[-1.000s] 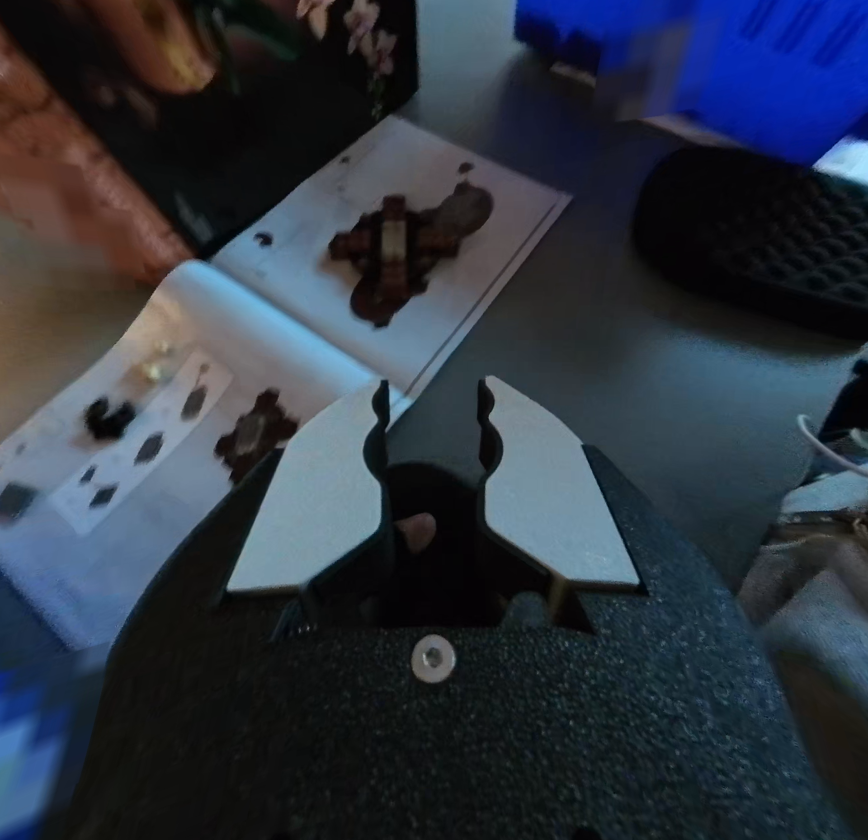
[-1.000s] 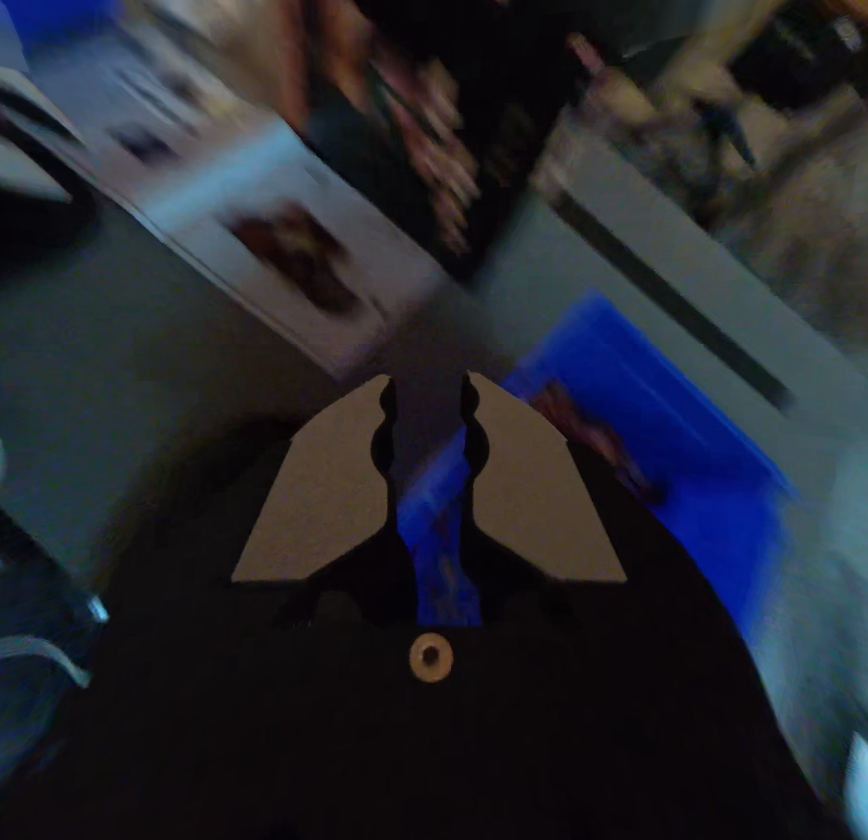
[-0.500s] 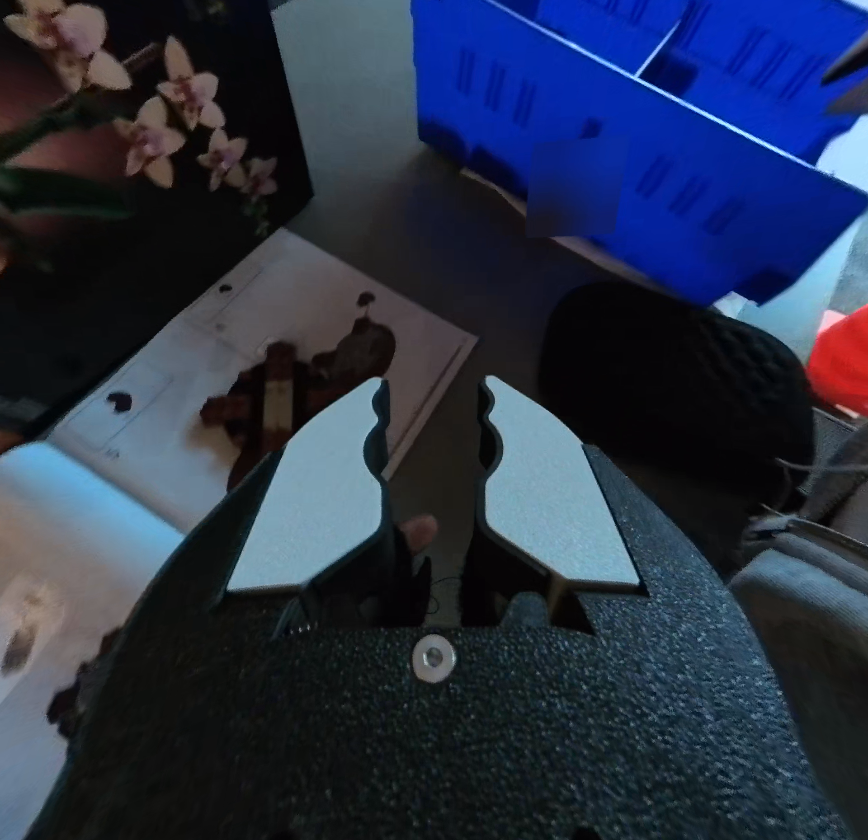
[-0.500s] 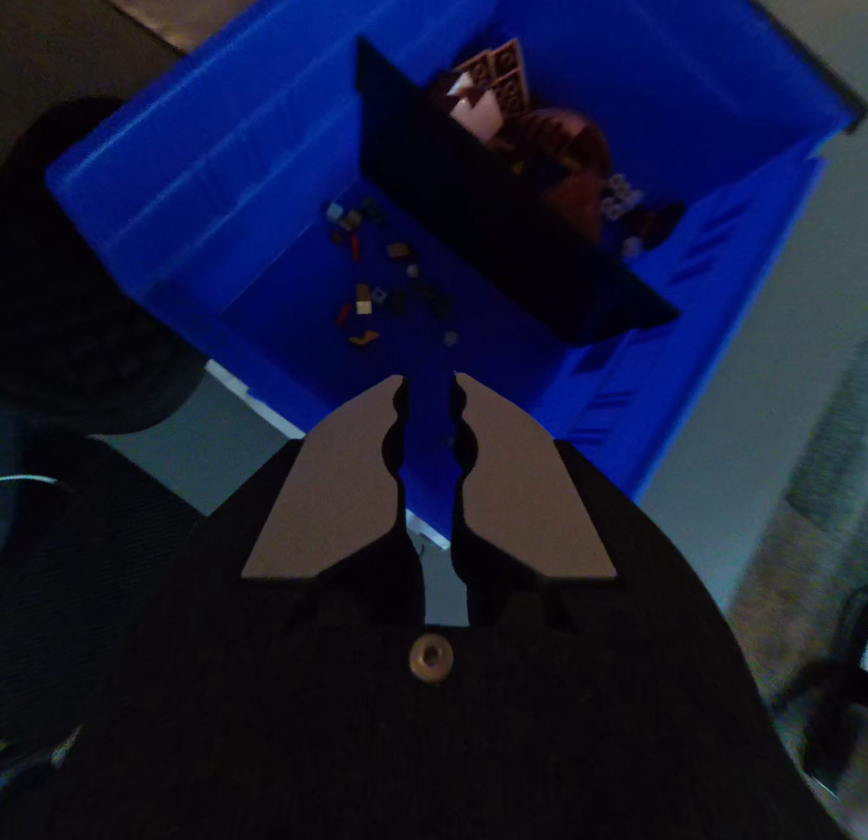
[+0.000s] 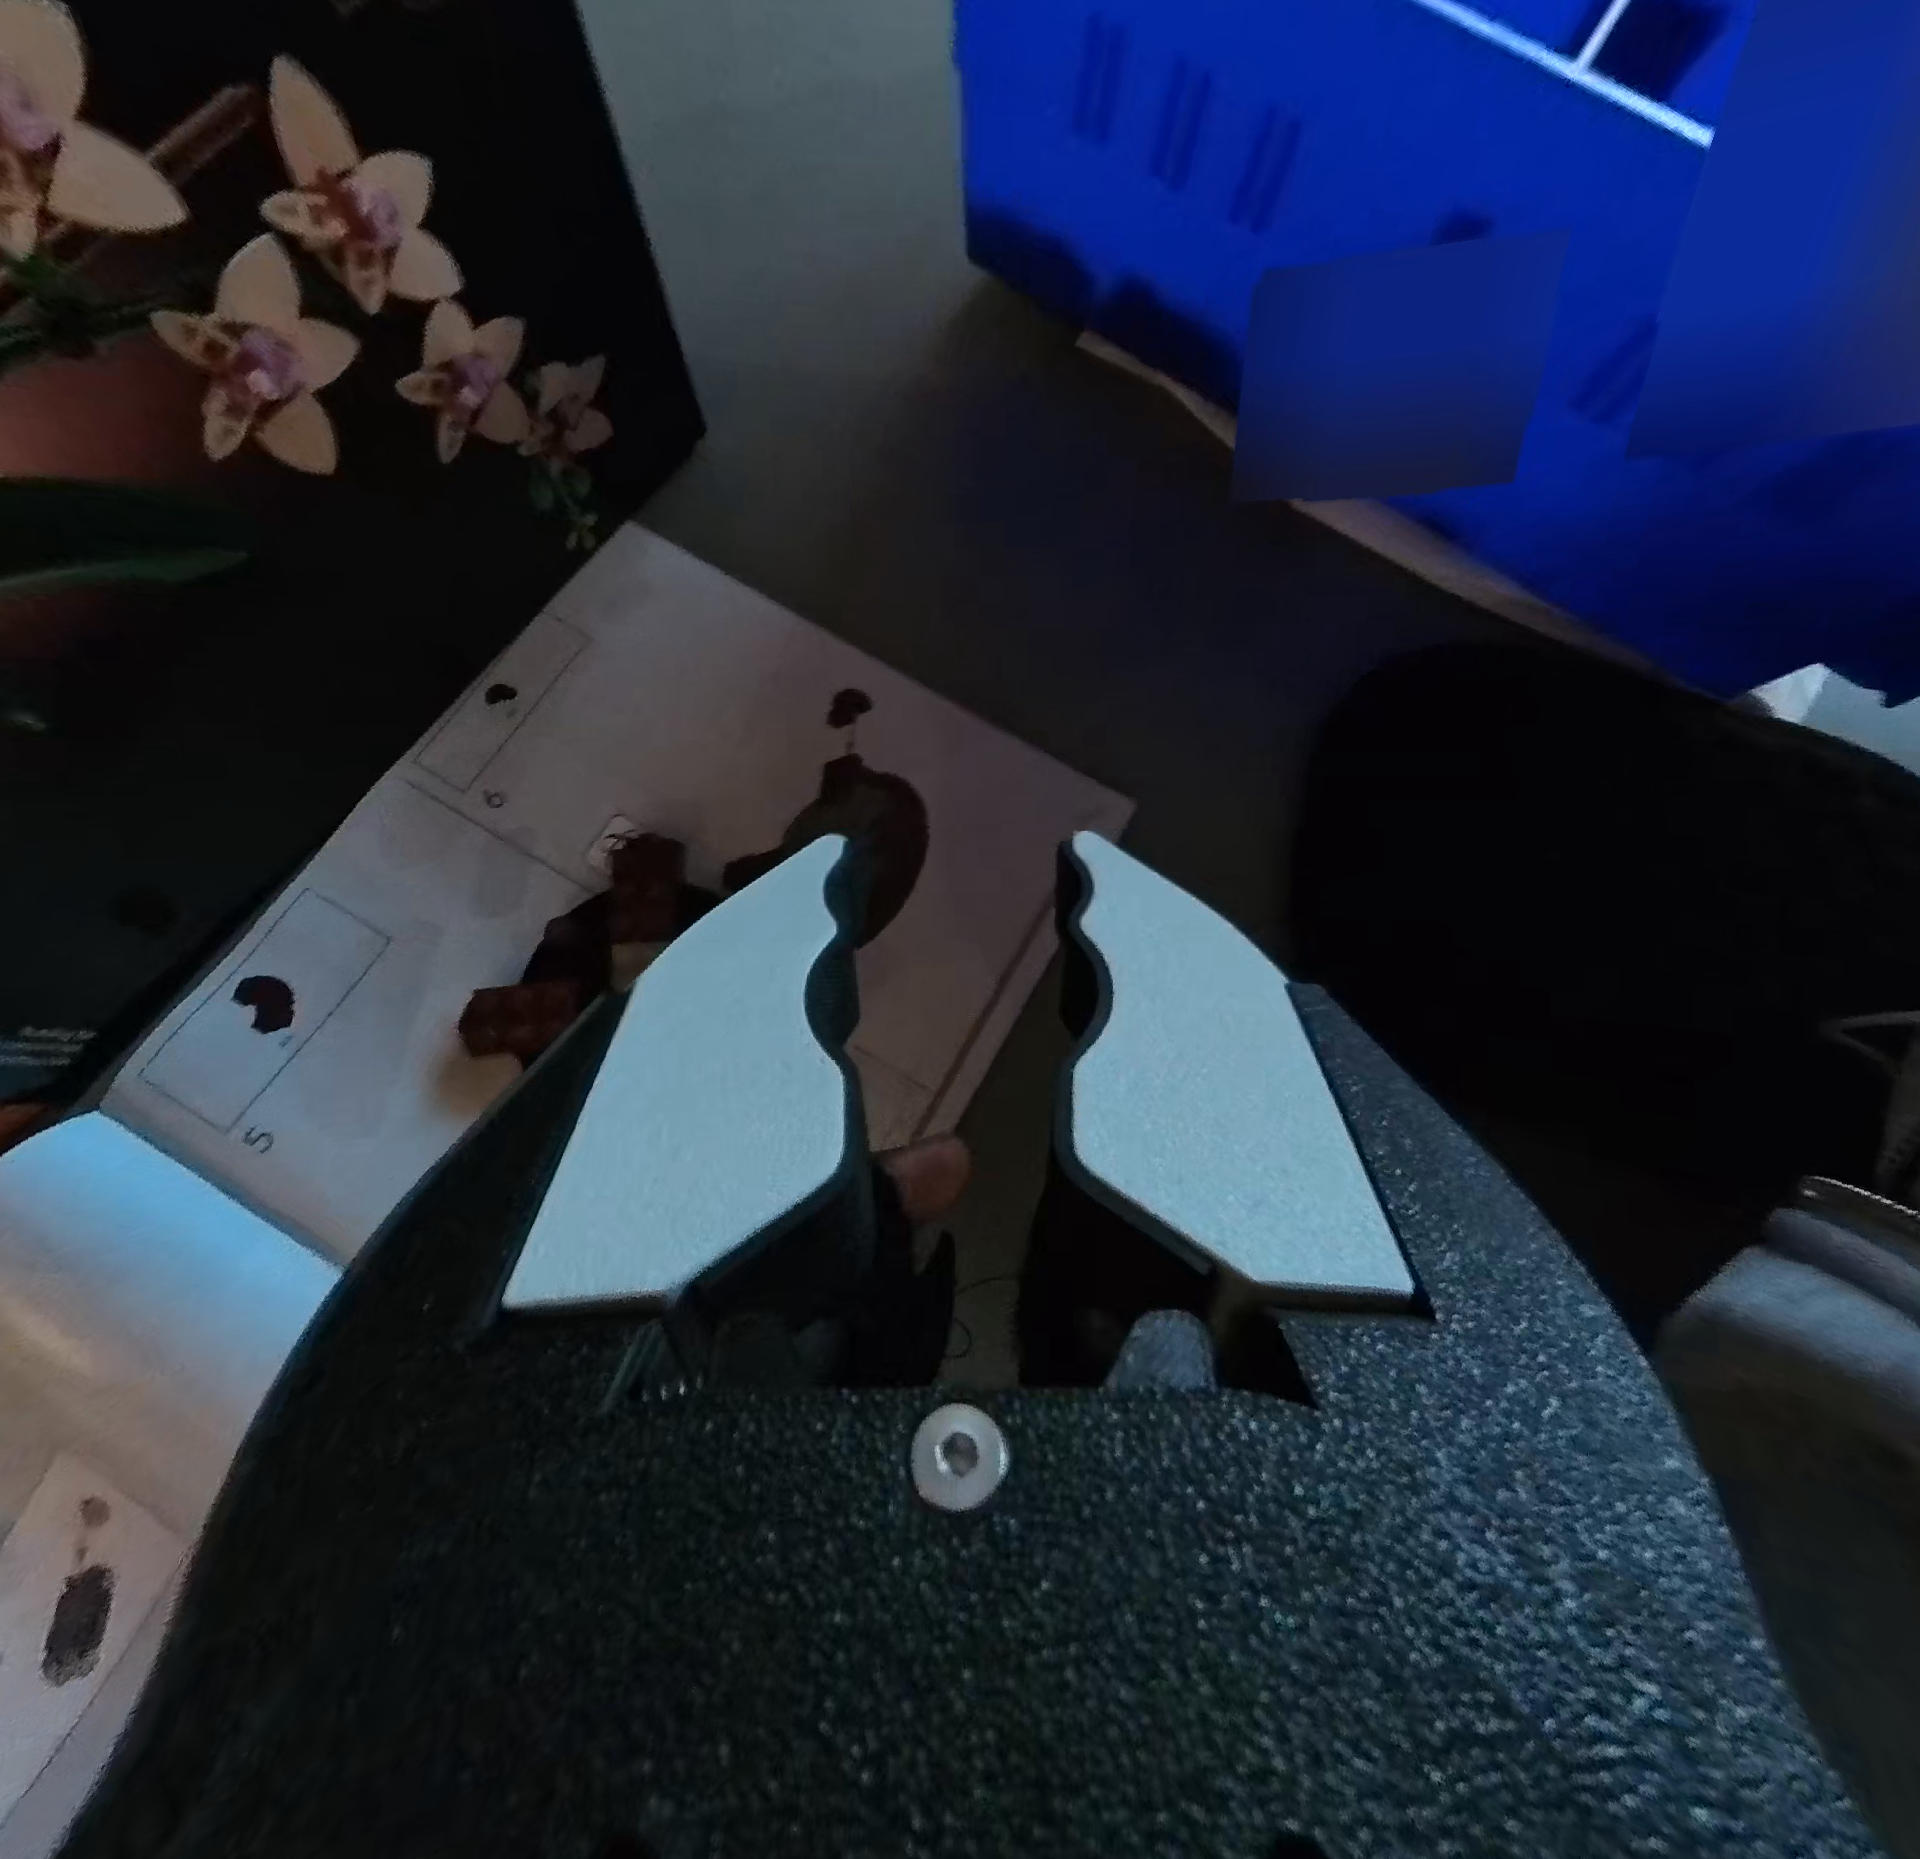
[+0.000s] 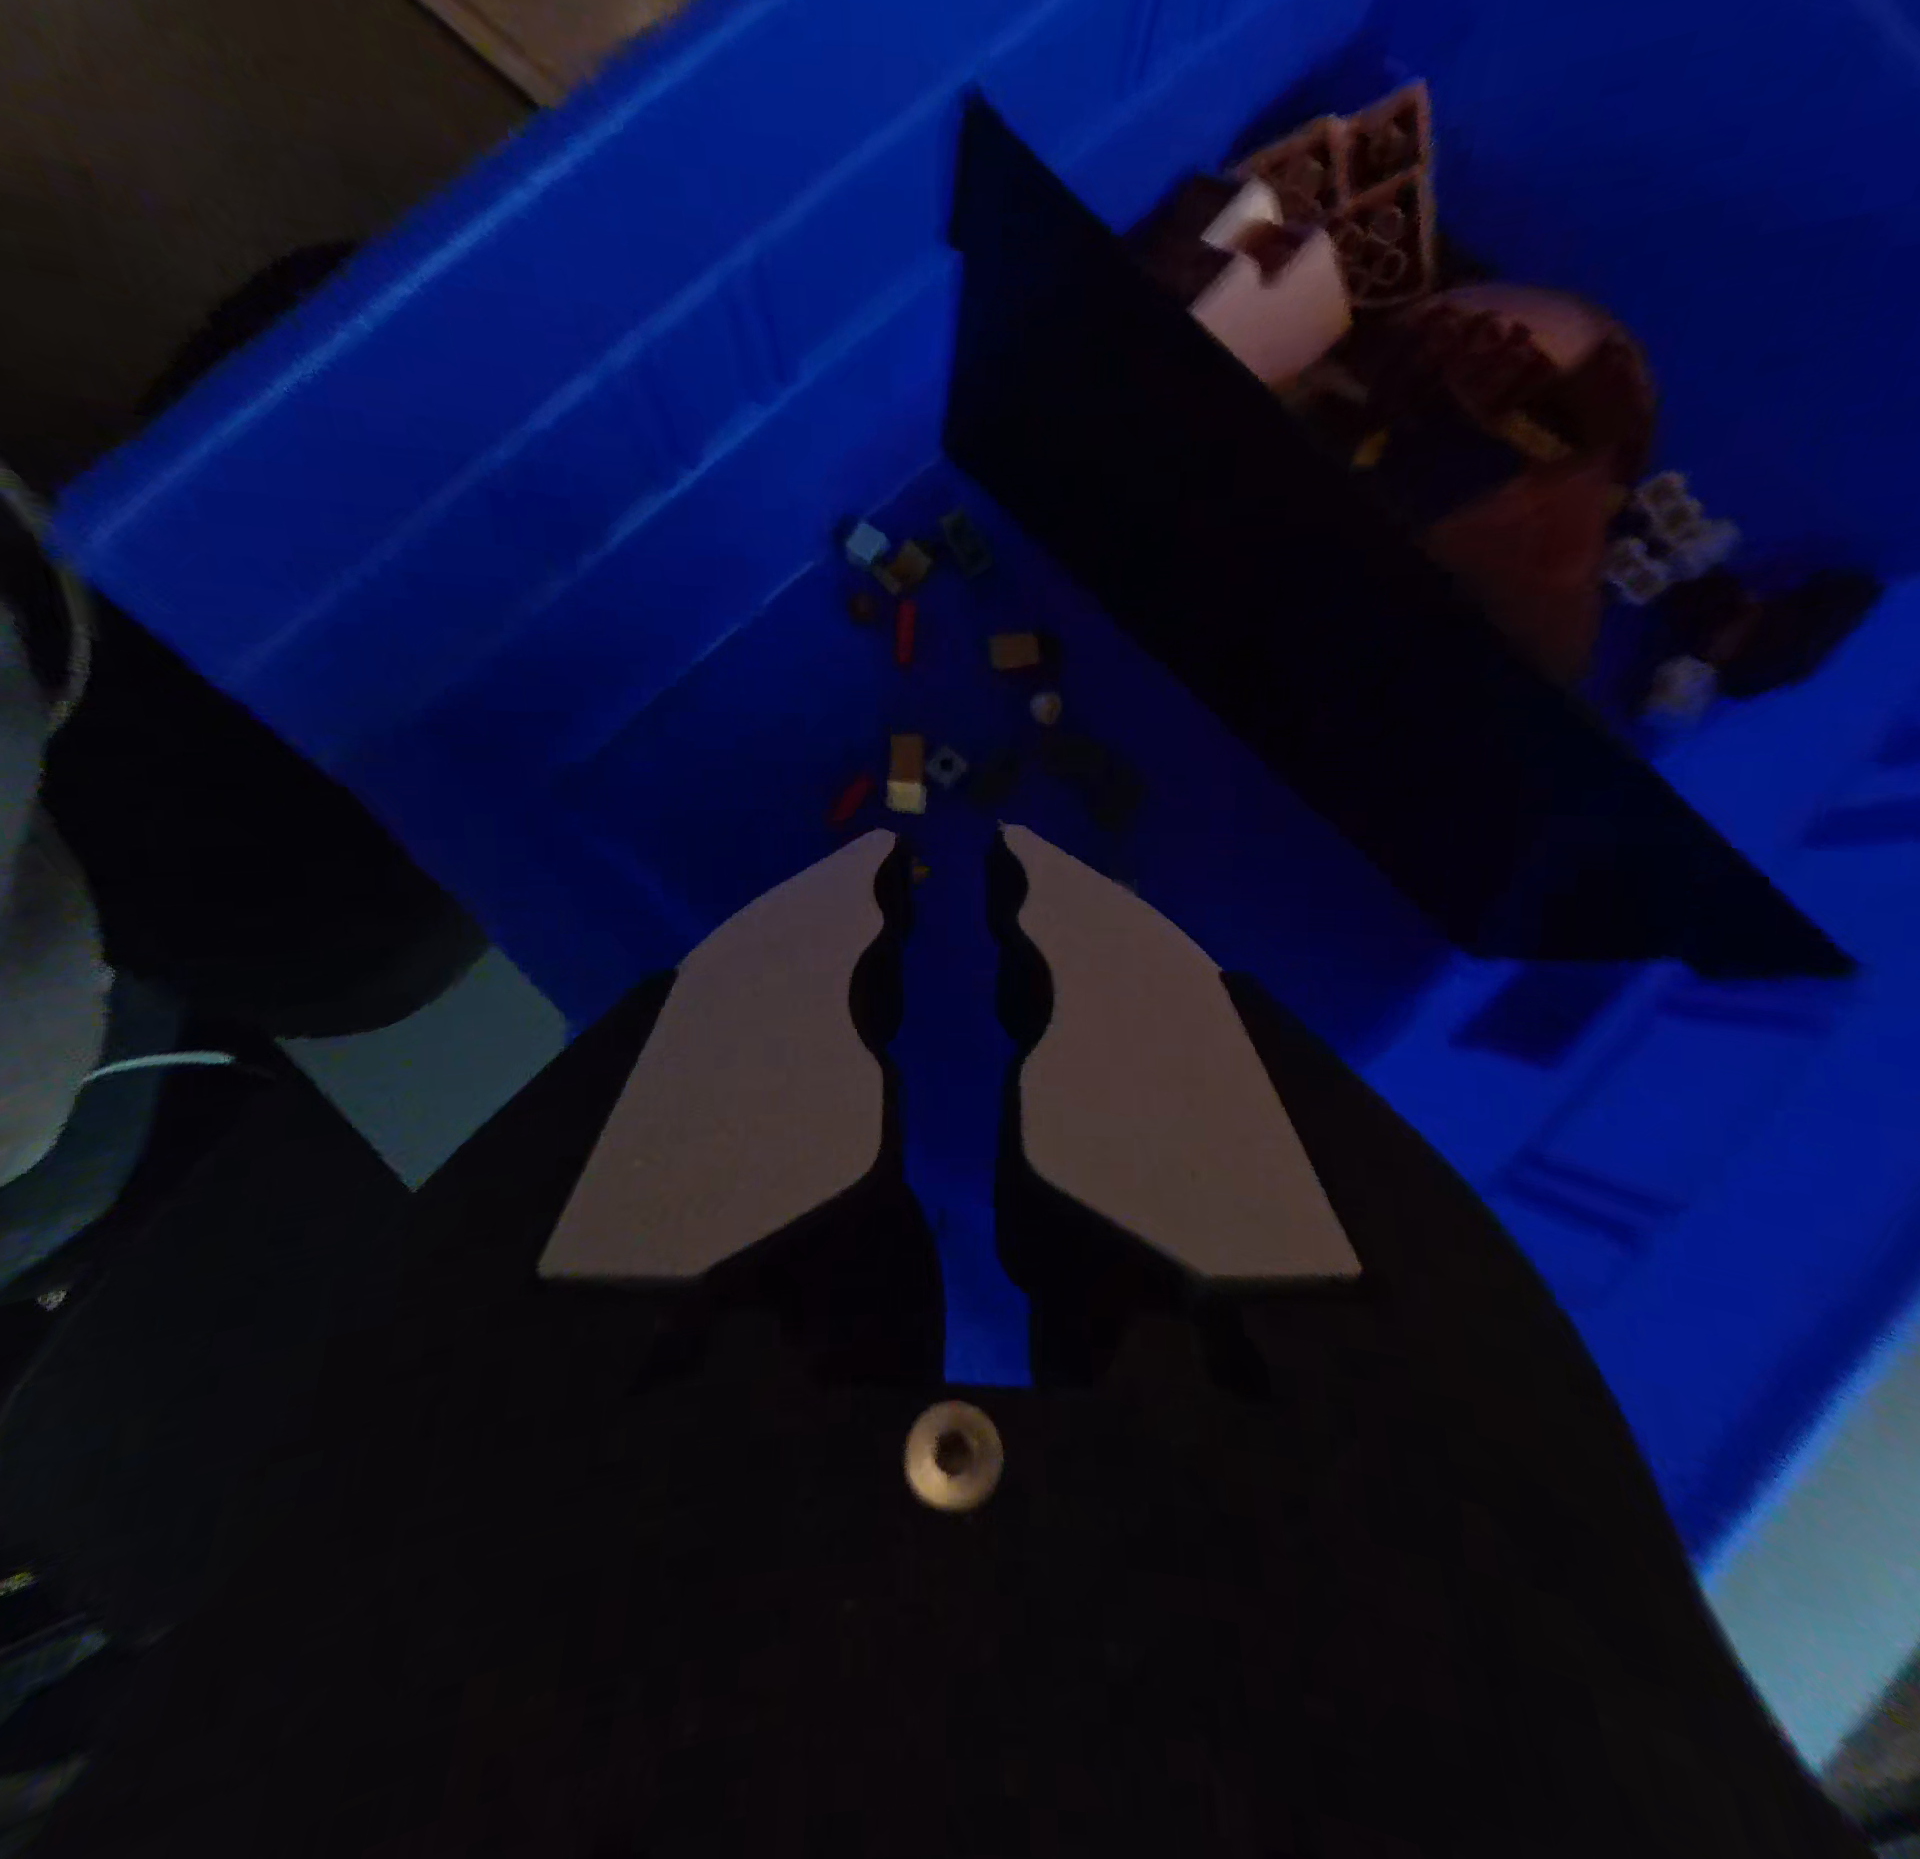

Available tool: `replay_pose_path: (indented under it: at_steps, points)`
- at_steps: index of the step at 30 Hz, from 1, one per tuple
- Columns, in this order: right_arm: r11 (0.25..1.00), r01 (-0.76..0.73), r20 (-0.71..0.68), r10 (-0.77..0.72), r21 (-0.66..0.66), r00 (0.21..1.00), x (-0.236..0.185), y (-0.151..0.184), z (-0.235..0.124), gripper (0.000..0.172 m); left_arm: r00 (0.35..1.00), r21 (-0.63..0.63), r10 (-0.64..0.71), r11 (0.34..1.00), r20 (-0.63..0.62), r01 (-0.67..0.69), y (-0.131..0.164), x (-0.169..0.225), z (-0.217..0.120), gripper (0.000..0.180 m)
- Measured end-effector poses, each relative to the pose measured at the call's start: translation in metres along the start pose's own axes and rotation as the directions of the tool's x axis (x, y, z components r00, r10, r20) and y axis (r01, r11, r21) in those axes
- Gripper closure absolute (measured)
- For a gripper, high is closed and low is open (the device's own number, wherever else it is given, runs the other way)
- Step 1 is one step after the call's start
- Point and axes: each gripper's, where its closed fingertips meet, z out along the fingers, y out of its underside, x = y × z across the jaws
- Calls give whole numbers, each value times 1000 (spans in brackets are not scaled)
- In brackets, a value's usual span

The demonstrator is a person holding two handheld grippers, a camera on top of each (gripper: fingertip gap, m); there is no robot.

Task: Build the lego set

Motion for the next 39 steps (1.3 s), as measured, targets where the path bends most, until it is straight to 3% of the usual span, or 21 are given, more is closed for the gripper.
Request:
replay_pose_path:
  at_steps: [3, 8, 18, 21, 26, 30, 33, 39]
  points:
    - [998, 25, 79, -30, 60, 996, -13, -6, -2, 159, 1000, -5, -3, 1000, 16, 3, 4, -5, -1, 145]
    - [996, -34, 59, 29, 85, 998, -13, 5, -17, 154, 1000, -13, -1, 1000, 15, 1, 6, -8, 3, 145]
    - [980, -197, -92, 199, 32, 976, 6, 37, -27, 147, 1000, -36, 28, 999, -8, -29, 8, -1, 8, 144]
    - [982, -187, -161, 181, -24, 970, 13, 52, -47, 147, 999, -37, 32, 999, 0, -32, 8, -2, 5, 144]
    - [983, -184, -225, 181, 9, 957, 20, 47, -79, 151, 1000, -37, 17, 999, 12, -16, 12, -6, 4, 144]
    - [989, -131, -134, 139, 66, 981, 6, 17, -61, 152, 1000, -29, 19, 999, 9, -19, 11, -5, 4, 144]
    - [997, -80, -66, 81, 22, 994, 1, 2, -32, 151, 999, -25, 33, 999, 10, -32, 11, -5, 1, 144]
    - [994, -12, -89, 2, -109, 996, 16, -14, 20, 154, 999, -7, 17, 1000, 40, -16, 13, -10, -8, 144]
